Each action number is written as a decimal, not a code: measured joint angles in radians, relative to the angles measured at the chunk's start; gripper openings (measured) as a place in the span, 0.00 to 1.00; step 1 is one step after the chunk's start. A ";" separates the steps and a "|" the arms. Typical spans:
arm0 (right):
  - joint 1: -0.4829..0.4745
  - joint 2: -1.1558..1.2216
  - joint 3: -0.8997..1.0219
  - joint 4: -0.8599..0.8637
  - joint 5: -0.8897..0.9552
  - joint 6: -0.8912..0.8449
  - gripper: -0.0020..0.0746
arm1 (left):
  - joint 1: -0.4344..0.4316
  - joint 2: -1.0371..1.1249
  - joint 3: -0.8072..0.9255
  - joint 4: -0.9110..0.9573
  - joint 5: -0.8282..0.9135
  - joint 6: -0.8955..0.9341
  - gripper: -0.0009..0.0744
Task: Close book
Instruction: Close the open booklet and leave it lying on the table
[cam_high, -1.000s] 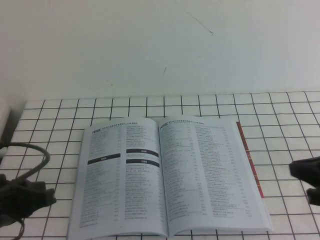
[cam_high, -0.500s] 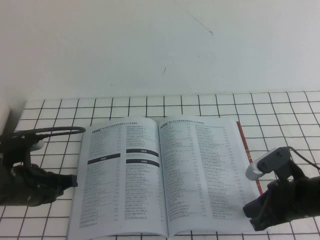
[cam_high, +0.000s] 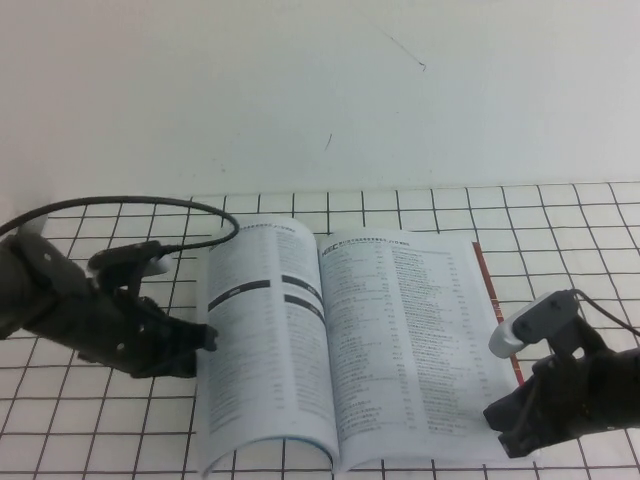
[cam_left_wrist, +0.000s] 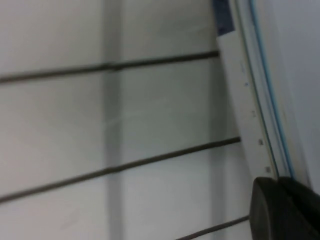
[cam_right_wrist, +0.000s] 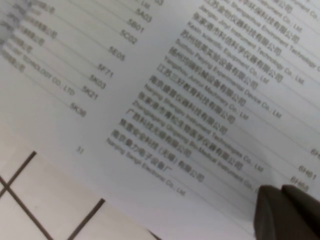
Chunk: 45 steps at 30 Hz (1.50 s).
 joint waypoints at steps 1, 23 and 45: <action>0.000 0.001 -0.002 0.000 0.000 0.000 0.02 | -0.021 -0.005 -0.019 -0.020 0.021 0.018 0.01; 0.000 -0.489 -0.009 -0.126 -0.275 0.057 0.02 | -0.140 -0.389 -0.149 0.175 0.119 -0.069 0.01; 0.000 -0.835 0.001 -1.666 0.405 1.398 0.02 | -0.138 -1.232 0.117 0.728 0.098 -0.412 0.01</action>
